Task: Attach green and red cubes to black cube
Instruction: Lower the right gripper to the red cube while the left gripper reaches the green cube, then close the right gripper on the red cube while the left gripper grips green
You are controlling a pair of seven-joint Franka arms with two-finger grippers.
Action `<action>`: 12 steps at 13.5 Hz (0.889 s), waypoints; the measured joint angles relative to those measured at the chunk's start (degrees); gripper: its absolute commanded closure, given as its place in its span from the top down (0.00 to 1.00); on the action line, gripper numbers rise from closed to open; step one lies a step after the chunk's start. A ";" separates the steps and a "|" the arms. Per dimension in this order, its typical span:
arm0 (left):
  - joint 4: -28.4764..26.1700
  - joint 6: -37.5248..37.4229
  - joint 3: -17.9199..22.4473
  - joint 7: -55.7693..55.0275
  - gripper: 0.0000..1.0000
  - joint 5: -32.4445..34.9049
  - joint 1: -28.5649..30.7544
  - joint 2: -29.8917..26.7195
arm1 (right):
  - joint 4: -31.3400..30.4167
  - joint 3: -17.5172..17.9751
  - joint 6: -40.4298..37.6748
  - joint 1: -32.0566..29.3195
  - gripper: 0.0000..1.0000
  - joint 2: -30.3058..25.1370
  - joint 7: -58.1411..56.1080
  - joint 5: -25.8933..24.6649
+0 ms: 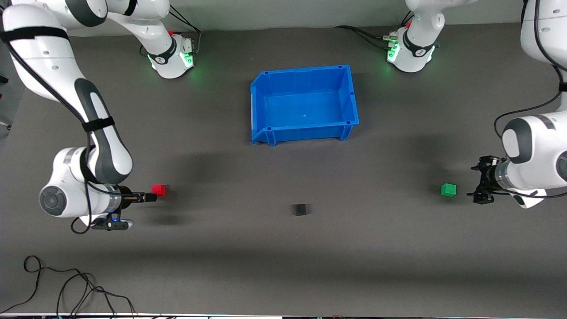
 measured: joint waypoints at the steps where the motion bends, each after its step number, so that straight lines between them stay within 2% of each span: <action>1: -0.90 2.07 -0.08 -1.44 0.92 0.00 -0.02 0.70 | -0.60 0.01 1.81 0.06 1.00 0.76 0.07 0.00; 3: -1.21 4.18 -0.40 -3.38 0.91 0.00 -0.20 2.11 | -1.91 0.04 4.48 0.36 1.00 1.65 0.70 0.00; 5: -1.21 5.03 -0.65 -4.11 0.83 0.00 -0.28 2.99 | -2.59 0.07 5.69 0.52 1.00 2.39 0.95 0.00; 9: -1.37 9.00 -0.93 -5.49 0.83 0.00 -1.45 5.26 | -2.90 0.06 5.82 0.50 0.99 3.46 1.10 0.00; 10: -1.39 10.25 -0.93 -5.79 0.74 0.00 -1.89 6.01 | -3.19 0.06 5.82 0.51 0.98 3.47 1.15 0.00; 11: -1.38 11.00 -0.93 -5.99 0.61 0.00 -2.13 6.55 | -3.38 0.08 5.82 0.51 0.97 3.47 1.40 0.00; 12: -1.38 11.27 -0.93 -6.03 0.56 0.05 -2.19 6.87 | -3.47 0.12 5.82 0.53 0.97 3.47 2.01 0.00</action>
